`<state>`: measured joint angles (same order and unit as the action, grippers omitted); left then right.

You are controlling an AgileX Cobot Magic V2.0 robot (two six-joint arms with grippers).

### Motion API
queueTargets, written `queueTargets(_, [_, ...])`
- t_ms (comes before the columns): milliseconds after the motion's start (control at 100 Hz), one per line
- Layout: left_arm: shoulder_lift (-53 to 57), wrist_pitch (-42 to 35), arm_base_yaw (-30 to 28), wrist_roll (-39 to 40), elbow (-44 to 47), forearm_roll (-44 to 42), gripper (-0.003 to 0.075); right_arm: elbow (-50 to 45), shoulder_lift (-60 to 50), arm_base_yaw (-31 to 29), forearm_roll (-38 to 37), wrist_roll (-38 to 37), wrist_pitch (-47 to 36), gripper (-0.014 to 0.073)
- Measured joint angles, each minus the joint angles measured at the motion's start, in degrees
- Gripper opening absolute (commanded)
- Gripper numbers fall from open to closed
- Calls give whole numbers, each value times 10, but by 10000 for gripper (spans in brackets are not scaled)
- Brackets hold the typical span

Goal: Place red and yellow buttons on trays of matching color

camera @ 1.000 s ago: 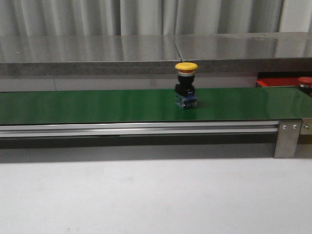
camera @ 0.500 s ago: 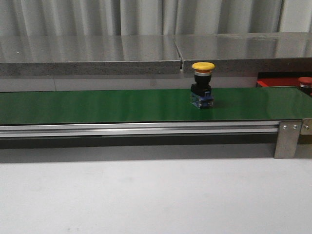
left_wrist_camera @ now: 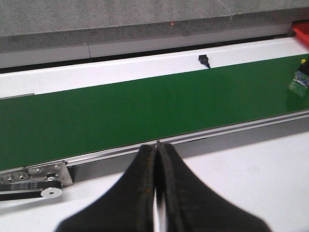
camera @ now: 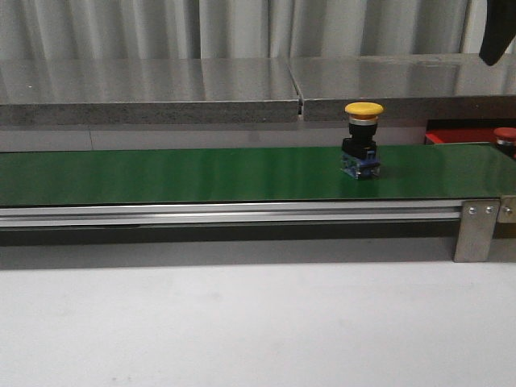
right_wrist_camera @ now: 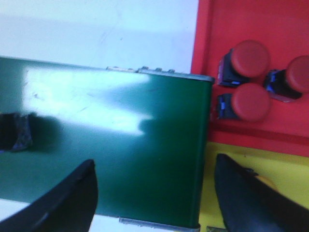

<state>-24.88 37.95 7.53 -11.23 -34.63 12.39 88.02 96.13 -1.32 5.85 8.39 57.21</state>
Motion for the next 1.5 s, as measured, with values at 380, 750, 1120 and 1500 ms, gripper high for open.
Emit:
queueTargets(380, [0, 0, 0, 0, 0, 0, -19, -6, 12, 86, 0, 47, 56, 519])
queueTargets(750, [0, 0, 0, 0, 0, 0, -19, -6, 65, 98, 20, 71, 24, 519])
queueTargets(1120, [0, 0, 0, 0, 0, 0, -19, -7, 82, 98, 22, 70, -47, 286])
queueTargets(1500, [0, 0, 0, 0, 0, 0, -19, -9, 72, 94, 25, 37, -47, 159])
